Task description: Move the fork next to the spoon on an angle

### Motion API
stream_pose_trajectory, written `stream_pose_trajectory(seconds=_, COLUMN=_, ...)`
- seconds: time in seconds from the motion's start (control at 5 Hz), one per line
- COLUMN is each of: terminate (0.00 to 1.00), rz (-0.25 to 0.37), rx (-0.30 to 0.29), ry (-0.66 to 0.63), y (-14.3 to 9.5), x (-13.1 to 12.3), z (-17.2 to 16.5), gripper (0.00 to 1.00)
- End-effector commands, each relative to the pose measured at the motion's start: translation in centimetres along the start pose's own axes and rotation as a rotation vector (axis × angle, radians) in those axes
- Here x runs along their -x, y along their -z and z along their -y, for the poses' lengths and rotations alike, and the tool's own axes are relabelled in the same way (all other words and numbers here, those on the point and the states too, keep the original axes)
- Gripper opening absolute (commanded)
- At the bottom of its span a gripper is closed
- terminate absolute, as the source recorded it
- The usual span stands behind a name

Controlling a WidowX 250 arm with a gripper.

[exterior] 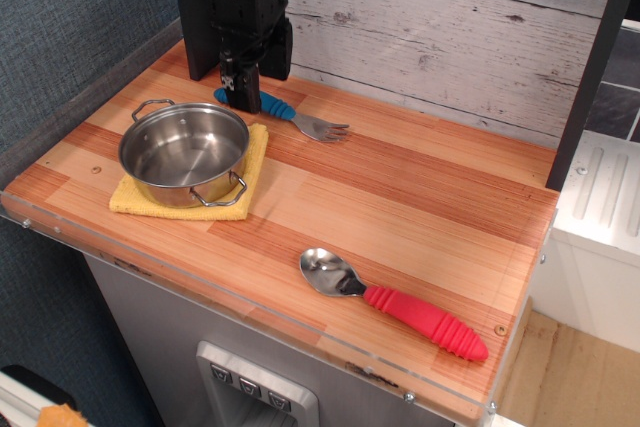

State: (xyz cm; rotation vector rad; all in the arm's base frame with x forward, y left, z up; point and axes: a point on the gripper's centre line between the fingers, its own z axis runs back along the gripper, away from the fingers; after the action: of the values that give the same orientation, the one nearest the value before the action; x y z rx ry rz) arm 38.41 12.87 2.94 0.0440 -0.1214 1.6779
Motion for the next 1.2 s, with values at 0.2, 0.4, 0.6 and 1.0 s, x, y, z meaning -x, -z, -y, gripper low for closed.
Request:
stream_pose_trajectory(seconds=0.2, terminate=0.00, rz=-0.001, rx=-0.005, ry=-0.024, y=-0.1, x=-1.3, z=0.8, gripper=1.00)
stream_pose_trajectory(seconds=0.4, terminate=0.00, rz=0.003, rx=-0.013, ry=-0.032, y=0.0, x=-1.2, z=0.8, gripper=0.00)
stream_pose_trajectory(seconds=0.6, terminate=0.00, rz=0.007, rx=-0.018, ry=-0.035, y=0.4, x=-1.1, z=0.7, gripper=0.00)
stream_pose_trajectory(seconds=1.0, terminate=0.00, rz=0.025, rx=0.080, ry=-0.051, y=-4.7, x=-1.2, z=0.0, gripper=0.00)
